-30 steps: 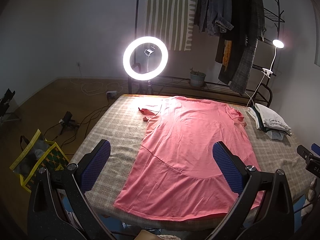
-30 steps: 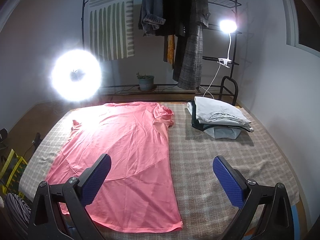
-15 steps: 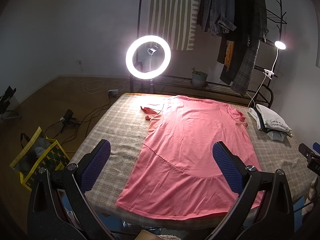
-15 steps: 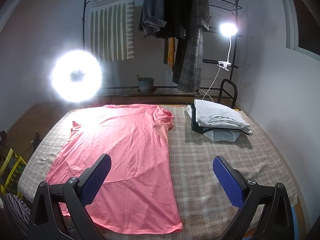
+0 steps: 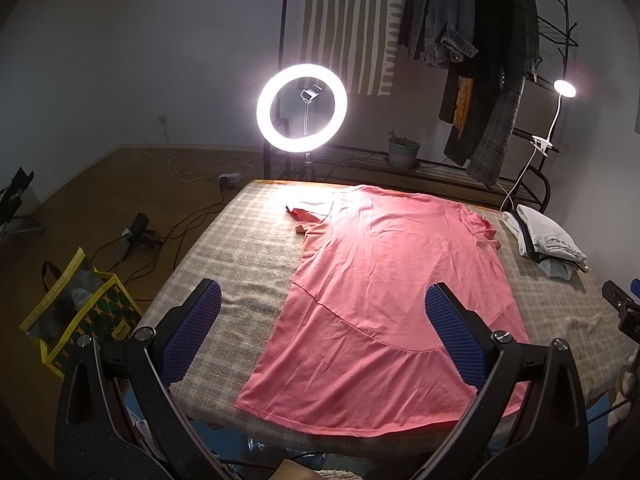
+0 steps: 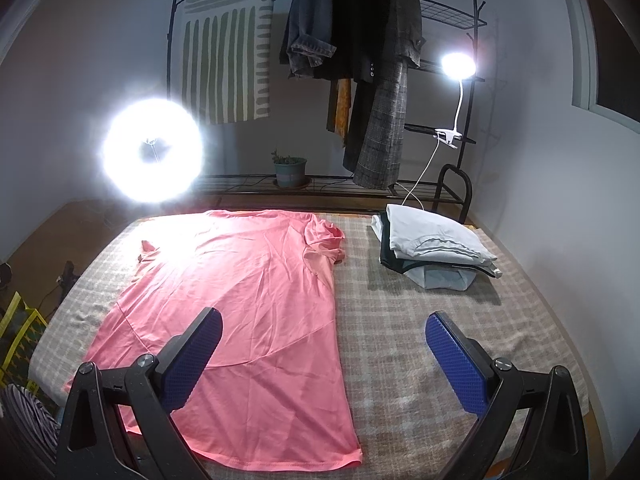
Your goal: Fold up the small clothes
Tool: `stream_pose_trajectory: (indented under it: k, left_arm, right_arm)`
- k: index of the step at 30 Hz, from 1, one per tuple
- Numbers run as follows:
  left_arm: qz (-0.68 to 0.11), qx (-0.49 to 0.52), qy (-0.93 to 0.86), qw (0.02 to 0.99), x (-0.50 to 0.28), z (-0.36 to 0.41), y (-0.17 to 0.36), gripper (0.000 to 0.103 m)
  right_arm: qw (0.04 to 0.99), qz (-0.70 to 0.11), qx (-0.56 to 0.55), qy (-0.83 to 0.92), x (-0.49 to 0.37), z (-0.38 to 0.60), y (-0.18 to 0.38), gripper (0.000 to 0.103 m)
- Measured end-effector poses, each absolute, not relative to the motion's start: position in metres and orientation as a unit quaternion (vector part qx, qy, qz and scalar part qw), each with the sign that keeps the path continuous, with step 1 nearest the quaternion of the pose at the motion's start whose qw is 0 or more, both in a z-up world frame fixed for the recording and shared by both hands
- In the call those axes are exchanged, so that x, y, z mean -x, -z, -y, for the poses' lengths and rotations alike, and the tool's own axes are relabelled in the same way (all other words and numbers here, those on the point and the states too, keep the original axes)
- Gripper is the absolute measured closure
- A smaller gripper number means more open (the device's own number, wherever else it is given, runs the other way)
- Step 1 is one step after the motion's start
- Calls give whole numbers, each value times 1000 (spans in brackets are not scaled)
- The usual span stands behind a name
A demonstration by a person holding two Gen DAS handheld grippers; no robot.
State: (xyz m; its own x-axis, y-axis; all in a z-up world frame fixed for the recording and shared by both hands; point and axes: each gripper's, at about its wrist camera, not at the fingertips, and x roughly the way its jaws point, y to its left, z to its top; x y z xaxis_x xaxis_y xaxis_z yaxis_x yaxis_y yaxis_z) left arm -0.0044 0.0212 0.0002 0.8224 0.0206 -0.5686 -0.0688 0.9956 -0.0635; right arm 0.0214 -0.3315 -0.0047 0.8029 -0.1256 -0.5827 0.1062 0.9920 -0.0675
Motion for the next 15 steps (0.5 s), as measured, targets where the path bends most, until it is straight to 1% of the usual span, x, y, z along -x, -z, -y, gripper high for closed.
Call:
stream_pose_trajectory:
  k: [15]
  left_arm:
    - [-302,48,-30,952,5,-33,3,0]
  right_arm:
    - [954,-293,21,60,-18,325,0,0]
